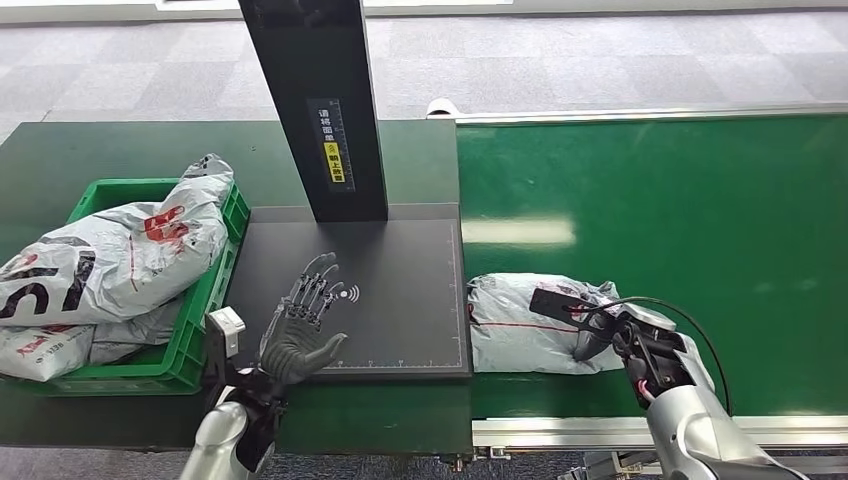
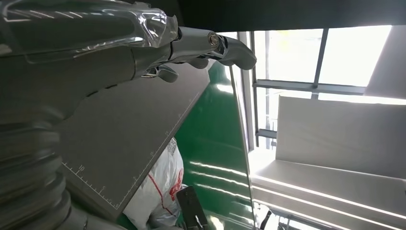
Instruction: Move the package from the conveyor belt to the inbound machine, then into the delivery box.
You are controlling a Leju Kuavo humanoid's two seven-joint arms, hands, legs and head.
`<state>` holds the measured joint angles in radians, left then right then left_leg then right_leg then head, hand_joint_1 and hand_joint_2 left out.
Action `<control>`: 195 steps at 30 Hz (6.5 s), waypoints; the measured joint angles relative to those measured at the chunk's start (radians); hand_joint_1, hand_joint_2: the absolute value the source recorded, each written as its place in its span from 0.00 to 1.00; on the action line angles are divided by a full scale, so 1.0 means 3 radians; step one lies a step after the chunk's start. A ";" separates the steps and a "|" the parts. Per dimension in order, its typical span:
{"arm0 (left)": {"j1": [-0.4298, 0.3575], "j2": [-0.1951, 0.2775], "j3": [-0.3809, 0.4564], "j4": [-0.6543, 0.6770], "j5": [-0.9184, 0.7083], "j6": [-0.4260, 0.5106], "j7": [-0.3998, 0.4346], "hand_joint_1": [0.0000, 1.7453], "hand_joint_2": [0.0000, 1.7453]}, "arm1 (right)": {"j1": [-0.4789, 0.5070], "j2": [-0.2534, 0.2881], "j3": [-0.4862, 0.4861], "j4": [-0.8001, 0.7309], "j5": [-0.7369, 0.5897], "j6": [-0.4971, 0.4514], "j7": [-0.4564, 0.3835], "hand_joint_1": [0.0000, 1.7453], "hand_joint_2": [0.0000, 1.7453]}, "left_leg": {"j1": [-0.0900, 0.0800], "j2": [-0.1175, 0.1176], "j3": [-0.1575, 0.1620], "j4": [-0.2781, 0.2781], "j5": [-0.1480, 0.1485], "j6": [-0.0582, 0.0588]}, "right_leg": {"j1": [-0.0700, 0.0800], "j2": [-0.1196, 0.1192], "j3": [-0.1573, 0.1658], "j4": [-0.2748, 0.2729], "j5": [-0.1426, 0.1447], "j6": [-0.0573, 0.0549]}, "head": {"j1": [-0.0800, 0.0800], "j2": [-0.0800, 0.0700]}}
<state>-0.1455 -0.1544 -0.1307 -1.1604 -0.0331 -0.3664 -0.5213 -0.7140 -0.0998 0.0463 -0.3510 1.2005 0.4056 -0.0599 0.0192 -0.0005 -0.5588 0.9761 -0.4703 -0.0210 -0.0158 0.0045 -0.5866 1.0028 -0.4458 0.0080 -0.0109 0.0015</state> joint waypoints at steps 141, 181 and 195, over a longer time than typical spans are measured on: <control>0.0097 -0.0007 -0.0023 -0.0441 -0.0700 0.0893 0.0017 0.00 1.00 | 0.1721 0.0672 0.0243 -0.3441 -0.3017 -0.1215 -0.1897 0.00 1.00 | 0.0000 -0.0017 -0.0027 0.0001 0.0007 0.0004 | 0.0000 -0.0013 -0.0019 -0.0002 0.0000 0.0002 | 0.0001 0.0000; -0.1096 -0.0041 -0.0551 0.1362 -0.3178 0.1360 0.1647 0.00 1.00 | 0.2237 0.0809 -0.0177 -0.3114 -0.2996 -0.0991 -0.1608 0.00 1.00 | 0.0000 -0.0018 -0.0022 0.0000 0.0008 0.0005 | 0.0000 -0.0013 -0.0009 -0.0002 0.0003 0.0004 | 0.0001 0.0000; -0.0925 -0.0012 -0.0475 0.1180 -0.3693 0.3284 0.1349 1.00 0.00 | 0.2324 0.0808 -0.0189 -0.3177 -0.3088 -0.1014 -0.1547 0.00 1.00 | 0.0000 -0.0017 -0.0023 0.0000 0.0008 0.0004 | 0.0001 -0.0013 -0.0013 -0.0002 0.0003 0.0004 | 0.0001 0.0000</control>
<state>-0.4229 -0.1579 -0.2730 -0.8063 -1.1411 0.6188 -0.1164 -0.0170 0.1426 -0.0103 -1.3040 0.2740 0.1015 -0.5239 0.0193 -0.0056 -0.5657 0.9762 -0.4677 -0.0197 -0.0156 0.0007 -0.5906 1.0023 -0.4450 0.0091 -0.0107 0.0015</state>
